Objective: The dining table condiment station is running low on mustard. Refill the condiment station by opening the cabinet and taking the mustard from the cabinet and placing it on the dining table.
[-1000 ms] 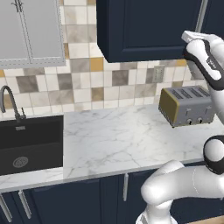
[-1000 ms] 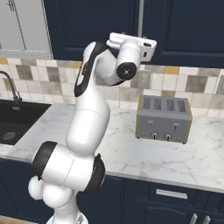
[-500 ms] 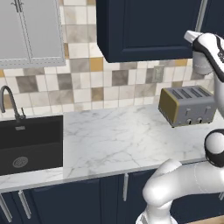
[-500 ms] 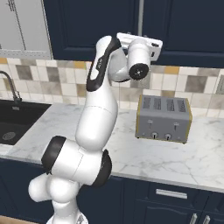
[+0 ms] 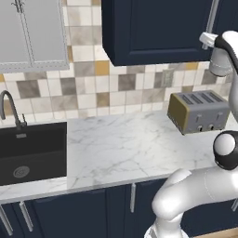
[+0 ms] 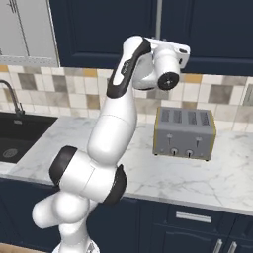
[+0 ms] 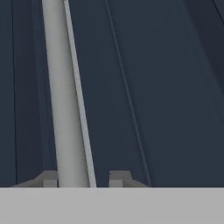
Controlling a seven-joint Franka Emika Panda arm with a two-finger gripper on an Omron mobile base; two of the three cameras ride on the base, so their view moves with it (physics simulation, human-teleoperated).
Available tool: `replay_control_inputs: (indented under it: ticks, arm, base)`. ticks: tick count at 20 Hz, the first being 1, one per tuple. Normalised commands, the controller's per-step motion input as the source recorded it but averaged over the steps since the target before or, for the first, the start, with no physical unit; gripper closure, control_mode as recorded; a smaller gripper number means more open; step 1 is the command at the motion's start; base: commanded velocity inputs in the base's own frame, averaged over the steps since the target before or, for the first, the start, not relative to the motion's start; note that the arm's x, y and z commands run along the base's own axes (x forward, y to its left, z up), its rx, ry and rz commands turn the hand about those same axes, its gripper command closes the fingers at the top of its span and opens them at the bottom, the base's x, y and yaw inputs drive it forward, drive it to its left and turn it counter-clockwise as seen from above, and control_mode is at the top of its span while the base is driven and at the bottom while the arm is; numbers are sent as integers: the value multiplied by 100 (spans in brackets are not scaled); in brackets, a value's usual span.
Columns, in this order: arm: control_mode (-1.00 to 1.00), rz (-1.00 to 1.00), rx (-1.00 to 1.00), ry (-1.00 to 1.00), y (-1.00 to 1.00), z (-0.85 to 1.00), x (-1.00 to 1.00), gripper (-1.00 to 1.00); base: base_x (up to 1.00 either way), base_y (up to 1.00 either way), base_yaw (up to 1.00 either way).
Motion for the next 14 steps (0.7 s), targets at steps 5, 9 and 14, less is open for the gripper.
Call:
replay_control_inputs:
  ticks: [5, 9, 14]
  arm:
    - [-100, 0, -4, 3, 44, -32, 100, 100]
    - [-100, -1, -19, 8, 56, -32, 83, 100]
    - [-100, -4, -8, 11, 48, -5, 2, 100]
  base:
    - [0, 0, 0]
    - [0, 0, 0]
    - [0, 0, 0]
